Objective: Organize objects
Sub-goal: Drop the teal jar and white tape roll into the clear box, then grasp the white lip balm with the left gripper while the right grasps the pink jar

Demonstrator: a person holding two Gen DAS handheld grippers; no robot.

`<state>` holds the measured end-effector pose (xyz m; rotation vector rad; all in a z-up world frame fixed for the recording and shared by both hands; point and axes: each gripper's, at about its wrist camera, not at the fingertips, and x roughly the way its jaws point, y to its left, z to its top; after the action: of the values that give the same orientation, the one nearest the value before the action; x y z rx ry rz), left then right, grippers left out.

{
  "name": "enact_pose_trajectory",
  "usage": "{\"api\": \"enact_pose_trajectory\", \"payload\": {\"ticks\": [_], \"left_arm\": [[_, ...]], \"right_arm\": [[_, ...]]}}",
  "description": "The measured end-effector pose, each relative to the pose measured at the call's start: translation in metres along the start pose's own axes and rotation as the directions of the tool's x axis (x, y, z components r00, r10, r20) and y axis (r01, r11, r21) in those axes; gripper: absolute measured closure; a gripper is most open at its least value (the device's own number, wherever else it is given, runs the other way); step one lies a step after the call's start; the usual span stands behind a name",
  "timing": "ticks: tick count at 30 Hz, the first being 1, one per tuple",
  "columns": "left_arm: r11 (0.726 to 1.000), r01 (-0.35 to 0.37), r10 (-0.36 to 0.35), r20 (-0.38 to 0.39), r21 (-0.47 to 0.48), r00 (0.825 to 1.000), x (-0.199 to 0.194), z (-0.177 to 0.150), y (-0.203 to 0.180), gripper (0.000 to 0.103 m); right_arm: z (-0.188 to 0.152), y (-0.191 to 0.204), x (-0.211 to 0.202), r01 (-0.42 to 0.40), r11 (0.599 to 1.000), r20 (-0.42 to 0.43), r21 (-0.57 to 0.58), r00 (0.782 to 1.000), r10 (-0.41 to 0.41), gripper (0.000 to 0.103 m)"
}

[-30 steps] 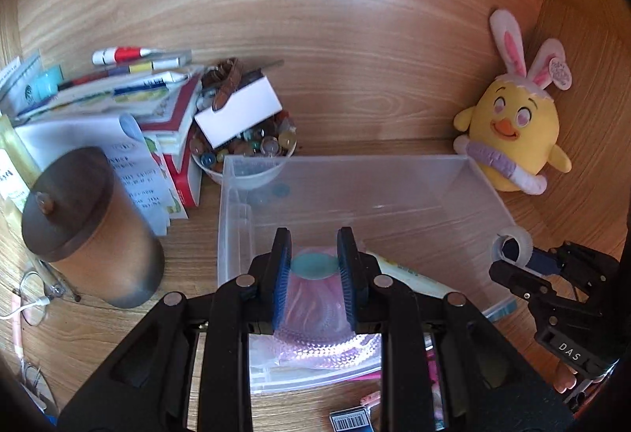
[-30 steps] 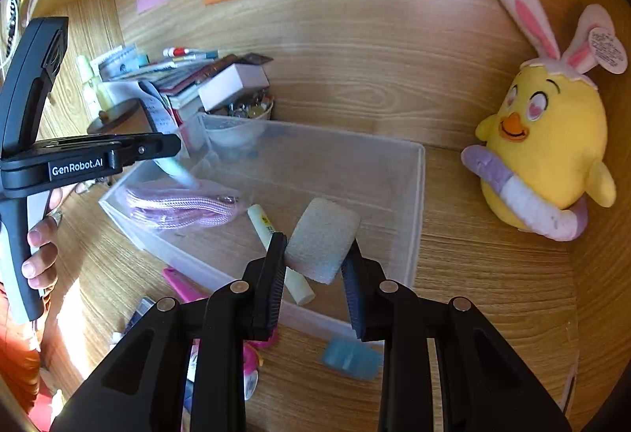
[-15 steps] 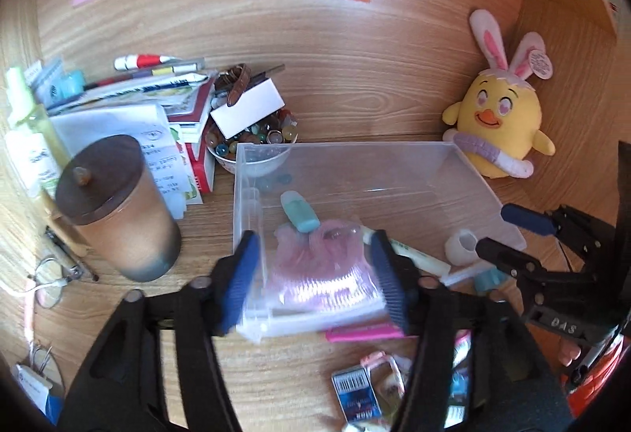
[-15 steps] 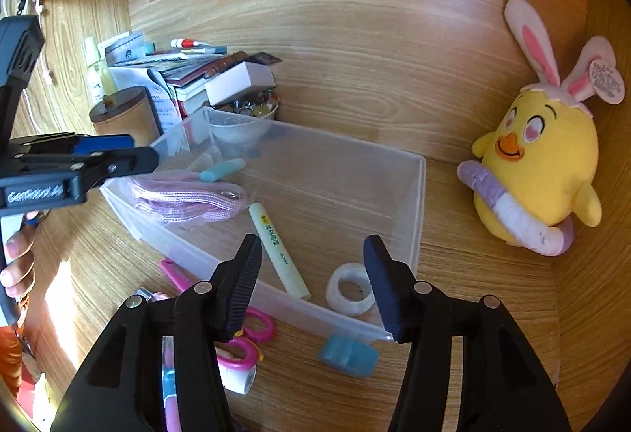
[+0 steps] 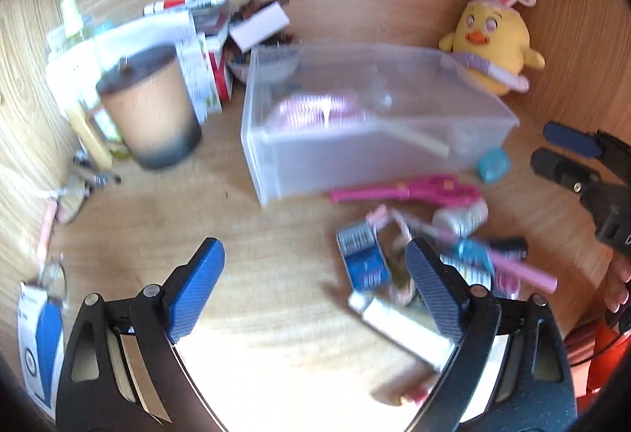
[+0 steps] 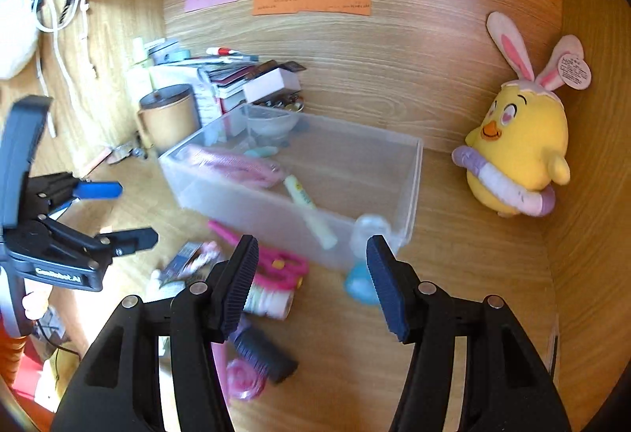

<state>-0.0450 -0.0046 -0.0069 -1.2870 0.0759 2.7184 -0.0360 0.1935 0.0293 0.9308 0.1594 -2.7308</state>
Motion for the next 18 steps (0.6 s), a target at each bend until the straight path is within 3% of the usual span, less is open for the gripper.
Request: {"api": "enact_pose_trajectory", "payload": {"ticks": [10,15,18], "left_arm": [[0.993,0.115,-0.113,-0.069,0.029,0.991,-0.012,-0.06,-0.026,0.009],[0.986,0.144,-0.137,-0.084,0.084,0.987,-0.009,-0.075,-0.046,0.009],[0.983,0.161,-0.152,-0.093,0.09,0.984,-0.007,-0.08,-0.051,0.021]], "right_arm": [[-0.052,-0.013,-0.011,0.019,0.997,-0.087,0.071,0.996,-0.013,0.05],[-0.077,-0.022,-0.015,-0.038,0.99,-0.138,0.136,0.989,0.057,0.05],[-0.088,-0.016,-0.014,-0.067,0.988,-0.158,0.139,0.983,0.089,0.05]]}}
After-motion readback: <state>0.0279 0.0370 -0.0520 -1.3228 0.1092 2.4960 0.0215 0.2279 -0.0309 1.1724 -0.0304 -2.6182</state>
